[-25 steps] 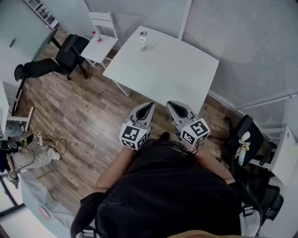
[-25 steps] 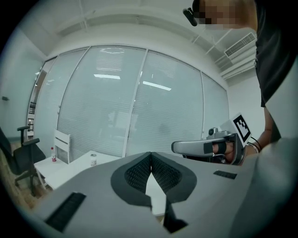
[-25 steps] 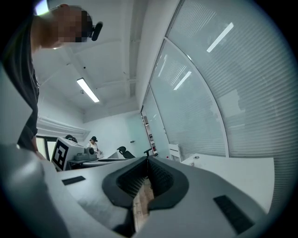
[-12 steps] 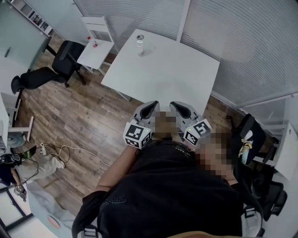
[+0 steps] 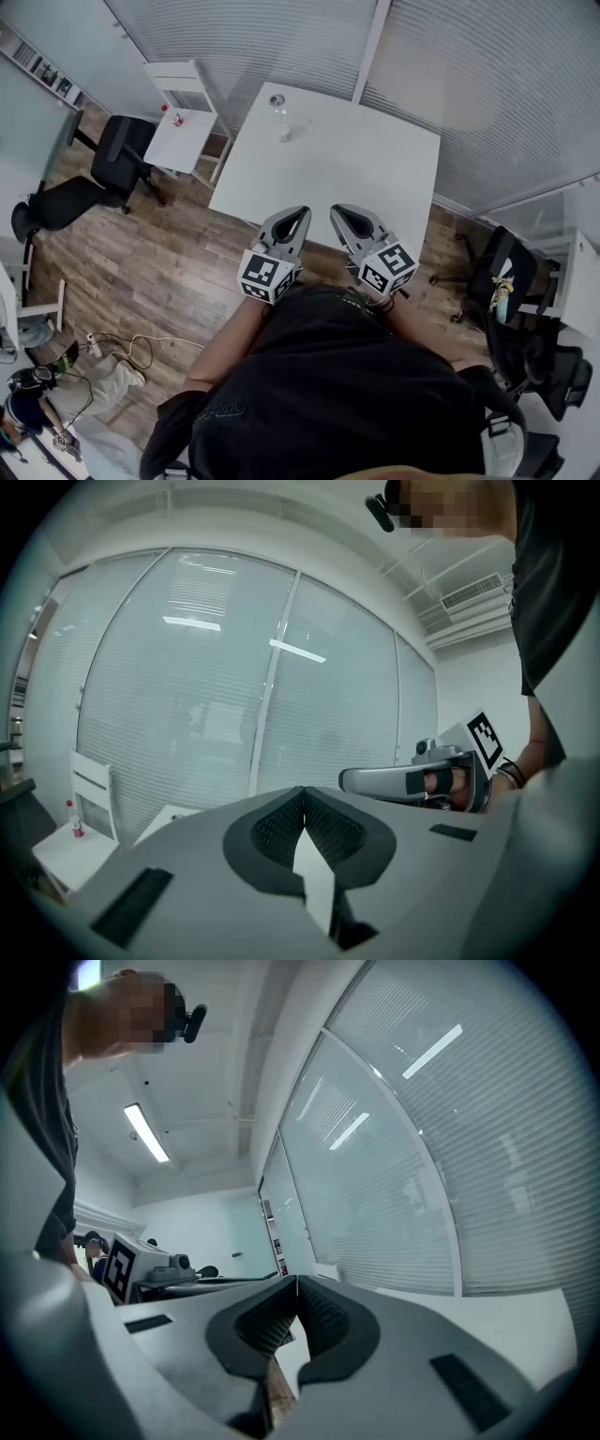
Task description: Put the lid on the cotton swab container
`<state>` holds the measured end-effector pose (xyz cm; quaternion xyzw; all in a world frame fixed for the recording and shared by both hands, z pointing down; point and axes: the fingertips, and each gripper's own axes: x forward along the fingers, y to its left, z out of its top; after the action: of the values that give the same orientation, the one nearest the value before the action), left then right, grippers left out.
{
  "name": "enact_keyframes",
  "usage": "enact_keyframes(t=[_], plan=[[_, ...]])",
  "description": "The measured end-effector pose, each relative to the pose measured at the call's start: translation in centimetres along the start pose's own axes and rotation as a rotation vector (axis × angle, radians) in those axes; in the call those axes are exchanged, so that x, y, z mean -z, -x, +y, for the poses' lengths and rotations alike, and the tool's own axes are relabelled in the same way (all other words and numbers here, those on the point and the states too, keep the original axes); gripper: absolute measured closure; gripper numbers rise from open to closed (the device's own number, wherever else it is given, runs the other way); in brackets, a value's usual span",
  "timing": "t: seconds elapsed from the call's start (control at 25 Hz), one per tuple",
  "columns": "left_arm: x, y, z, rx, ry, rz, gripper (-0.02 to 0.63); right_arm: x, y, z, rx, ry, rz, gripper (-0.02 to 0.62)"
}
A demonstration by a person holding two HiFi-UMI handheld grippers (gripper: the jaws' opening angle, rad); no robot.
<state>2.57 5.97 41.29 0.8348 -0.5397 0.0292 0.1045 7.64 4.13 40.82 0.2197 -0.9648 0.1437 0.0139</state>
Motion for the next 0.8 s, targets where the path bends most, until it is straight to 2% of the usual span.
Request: enact_keyframes(t=[0.28,0.52,0.8], plan=[[-1.6,2.4,7.9,0.009,-0.01,-0.005,0.589,-1.0,-6.8,2.6,0.052,0.038,-0.029,0.571],[-1.0,3.0,10.3,0.015,0.016,0.011,0.589,-0.8,-9.2,3.2,0.06,0.043,-0.009,0.571],[-1.2,1.4,11.5,0.031,0.023,0.007,0.589,-0.7,-11.0,1.8,0.046,0.039,0.004,0.571]])
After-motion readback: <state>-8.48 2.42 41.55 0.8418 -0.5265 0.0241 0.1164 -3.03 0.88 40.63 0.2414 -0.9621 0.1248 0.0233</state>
